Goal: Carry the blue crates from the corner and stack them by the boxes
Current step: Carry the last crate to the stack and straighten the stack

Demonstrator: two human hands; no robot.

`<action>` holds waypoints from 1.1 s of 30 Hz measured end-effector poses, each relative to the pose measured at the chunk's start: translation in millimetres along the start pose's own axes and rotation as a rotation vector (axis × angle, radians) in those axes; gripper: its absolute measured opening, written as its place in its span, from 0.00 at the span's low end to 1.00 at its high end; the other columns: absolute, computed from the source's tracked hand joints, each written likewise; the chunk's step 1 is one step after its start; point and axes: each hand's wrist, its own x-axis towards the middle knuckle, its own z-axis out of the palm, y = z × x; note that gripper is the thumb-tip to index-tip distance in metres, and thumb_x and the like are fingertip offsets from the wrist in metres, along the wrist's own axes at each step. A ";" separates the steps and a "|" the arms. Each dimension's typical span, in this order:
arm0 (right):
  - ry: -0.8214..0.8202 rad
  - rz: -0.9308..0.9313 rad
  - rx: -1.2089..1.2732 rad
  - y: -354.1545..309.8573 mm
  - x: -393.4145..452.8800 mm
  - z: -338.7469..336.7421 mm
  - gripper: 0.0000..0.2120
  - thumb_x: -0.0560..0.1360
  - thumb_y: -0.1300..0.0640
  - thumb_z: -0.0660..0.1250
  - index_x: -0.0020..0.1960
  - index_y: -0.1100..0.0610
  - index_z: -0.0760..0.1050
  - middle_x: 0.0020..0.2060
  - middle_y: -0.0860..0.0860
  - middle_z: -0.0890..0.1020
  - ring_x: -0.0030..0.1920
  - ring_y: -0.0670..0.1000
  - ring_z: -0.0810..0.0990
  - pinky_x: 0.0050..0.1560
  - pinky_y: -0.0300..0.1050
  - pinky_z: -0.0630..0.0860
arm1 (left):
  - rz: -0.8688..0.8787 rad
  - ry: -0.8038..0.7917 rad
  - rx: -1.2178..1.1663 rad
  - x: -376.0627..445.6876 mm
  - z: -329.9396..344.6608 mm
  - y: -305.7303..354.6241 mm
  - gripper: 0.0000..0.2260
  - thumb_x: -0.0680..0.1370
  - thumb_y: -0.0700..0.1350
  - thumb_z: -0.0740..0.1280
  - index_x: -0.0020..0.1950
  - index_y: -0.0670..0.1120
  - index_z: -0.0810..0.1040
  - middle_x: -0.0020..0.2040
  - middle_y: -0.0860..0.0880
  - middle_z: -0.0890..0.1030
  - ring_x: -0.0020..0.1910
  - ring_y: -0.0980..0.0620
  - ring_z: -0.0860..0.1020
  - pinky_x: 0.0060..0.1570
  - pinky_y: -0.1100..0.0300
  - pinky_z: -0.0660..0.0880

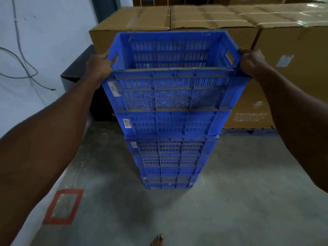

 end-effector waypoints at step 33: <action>-0.014 0.008 -0.060 -12.7 -12.6 -5.9 0.21 0.80 0.58 0.59 0.71 0.50 0.74 0.68 0.58 0.75 0.66 0.61 0.74 0.64 0.50 0.72 | -0.025 -0.003 0.015 -4.8 0.5 10.3 0.22 0.82 0.46 0.61 0.77 0.51 0.70 0.75 0.43 0.73 0.66 0.39 0.76 0.61 0.47 0.76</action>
